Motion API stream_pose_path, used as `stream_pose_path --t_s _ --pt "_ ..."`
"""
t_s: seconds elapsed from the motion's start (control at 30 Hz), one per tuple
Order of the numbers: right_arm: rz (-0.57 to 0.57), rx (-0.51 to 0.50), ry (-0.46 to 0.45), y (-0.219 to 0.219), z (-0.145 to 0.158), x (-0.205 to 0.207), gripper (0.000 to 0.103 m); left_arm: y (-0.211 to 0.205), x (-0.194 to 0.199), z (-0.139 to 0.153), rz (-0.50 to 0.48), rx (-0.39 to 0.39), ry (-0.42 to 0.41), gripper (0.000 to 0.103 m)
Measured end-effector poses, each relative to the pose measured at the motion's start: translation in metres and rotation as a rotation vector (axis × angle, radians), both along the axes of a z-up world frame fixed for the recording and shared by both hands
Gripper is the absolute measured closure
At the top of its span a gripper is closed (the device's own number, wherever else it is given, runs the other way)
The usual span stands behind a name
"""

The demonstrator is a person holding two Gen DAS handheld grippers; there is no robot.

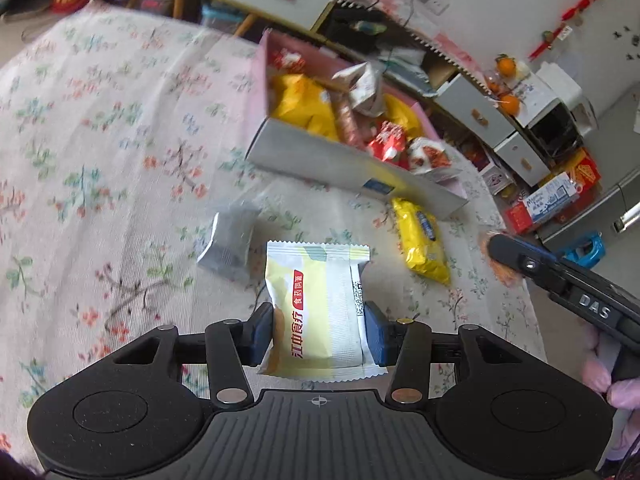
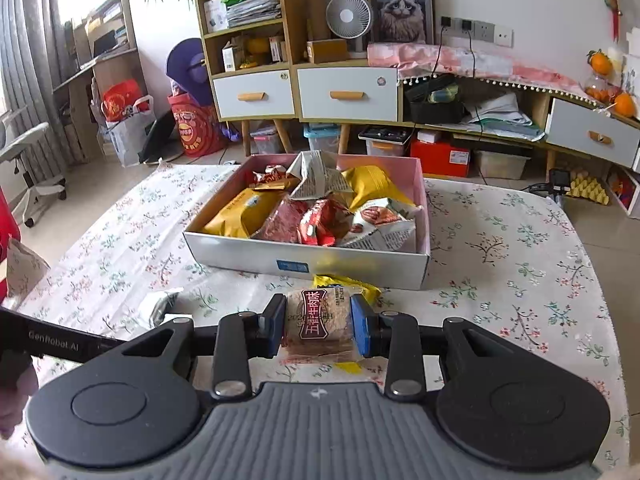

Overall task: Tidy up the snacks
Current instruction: 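Grasp the white bar pack with left gripper while right grasps brown pastry pack, then carry both packs over the pink box, lower them in and open grippers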

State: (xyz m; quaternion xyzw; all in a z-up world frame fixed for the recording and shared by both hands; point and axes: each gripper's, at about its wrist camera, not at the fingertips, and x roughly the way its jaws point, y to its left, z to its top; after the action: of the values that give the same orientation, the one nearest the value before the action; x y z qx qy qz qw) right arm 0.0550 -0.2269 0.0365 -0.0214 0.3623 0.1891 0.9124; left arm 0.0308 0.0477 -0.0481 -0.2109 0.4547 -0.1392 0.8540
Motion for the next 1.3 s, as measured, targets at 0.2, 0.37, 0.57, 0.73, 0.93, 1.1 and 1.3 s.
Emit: stream_pose_path --t_s 0.2,0.37,0.57,0.73,0.93,1.1,1.3 --pt "-0.02 0.015 0.006 0.002 -0.003 0.009 0.072 0.002 0.004 0.01 0.009 0.019 -0.062 0.058" --pt "-0.047 0.045 0.015 -0.004 -0.006 0.015 0.072 -0.001 0.015 0.017 0.028 0.031 -0.104 0.058" --pt "-0.106 0.101 0.042 -0.013 -0.013 0.03 0.072 -0.009 0.032 0.025 0.037 0.076 -0.151 0.058" --pt "-0.147 0.118 0.044 -0.017 -0.015 0.048 0.072 -0.014 0.052 0.031 0.036 0.125 -0.177 0.058" --pt "-0.171 0.144 0.012 -0.023 -0.011 0.068 0.072 -0.011 0.079 0.04 0.054 0.187 -0.211 0.058" --pt "-0.179 0.165 0.007 -0.026 -0.015 0.088 0.071 -0.007 0.107 0.041 0.076 0.262 -0.224 0.058" --pt "-0.184 0.193 -0.008 -0.03 -0.013 0.117 0.071 -0.011 0.139 0.039 0.09 0.356 -0.24 0.058"
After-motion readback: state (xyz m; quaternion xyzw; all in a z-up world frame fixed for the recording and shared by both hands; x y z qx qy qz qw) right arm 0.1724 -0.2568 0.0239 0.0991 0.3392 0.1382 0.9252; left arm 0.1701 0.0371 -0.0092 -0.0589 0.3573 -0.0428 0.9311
